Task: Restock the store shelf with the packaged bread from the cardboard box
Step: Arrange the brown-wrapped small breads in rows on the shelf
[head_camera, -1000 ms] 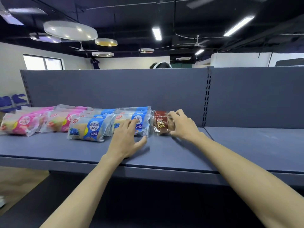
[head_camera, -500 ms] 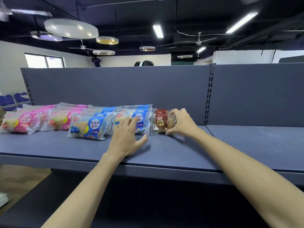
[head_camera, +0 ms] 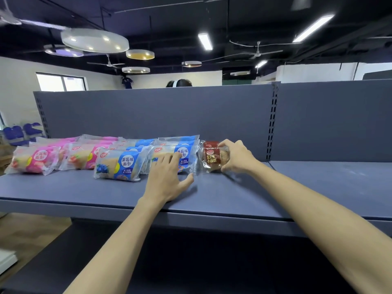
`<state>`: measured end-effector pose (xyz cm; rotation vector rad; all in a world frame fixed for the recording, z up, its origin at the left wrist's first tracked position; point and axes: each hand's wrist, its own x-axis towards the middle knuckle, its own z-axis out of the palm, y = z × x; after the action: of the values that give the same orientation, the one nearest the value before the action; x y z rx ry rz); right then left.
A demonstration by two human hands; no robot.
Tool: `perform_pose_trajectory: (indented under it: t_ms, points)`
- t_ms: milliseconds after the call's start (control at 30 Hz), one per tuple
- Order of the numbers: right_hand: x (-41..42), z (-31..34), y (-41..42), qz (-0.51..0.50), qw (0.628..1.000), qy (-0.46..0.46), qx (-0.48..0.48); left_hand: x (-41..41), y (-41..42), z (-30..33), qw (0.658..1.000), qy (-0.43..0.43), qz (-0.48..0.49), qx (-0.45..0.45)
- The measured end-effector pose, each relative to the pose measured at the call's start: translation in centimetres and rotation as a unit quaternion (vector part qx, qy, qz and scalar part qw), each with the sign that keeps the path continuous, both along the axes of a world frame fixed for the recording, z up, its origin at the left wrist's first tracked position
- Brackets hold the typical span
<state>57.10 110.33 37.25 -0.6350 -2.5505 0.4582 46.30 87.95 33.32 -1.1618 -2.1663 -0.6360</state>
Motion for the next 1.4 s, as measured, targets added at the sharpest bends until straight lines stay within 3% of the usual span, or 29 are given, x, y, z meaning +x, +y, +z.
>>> perform_pose_trajectory:
  t_ms: [500,767,867,1000,1100,1400]
  points:
    - [0.2,-0.3,-0.9,0.007,1.0,-0.007,-0.007,0.1,0.0,0.2,1.0,0.001,-0.004,-0.002]
    - [1.0,0.1,-2.0,-0.003,0.997,0.007,0.073,0.1,0.1,0.3,1.0,-0.005,-0.006,-0.006]
    - [0.8,0.4,-2.9,0.032,0.988,0.027,0.146,0.1,0.1,0.2,1.0,-0.002,-0.013,0.001]
    - [0.2,0.2,-4.0,0.083,0.962,-0.064,0.251,0.1,0.1,0.2,1.0,0.0,-0.016,0.0]
    - [-0.6,-0.5,-4.1,0.075,0.956,-0.087,0.272,0.1,0.1,0.2,1.0,-0.002,-0.019,0.001]
    - [-3.1,-1.6,-3.8,0.029,0.965,-0.04,0.259,0.0,0.2,0.2,1.0,0.004,-0.021,0.006]
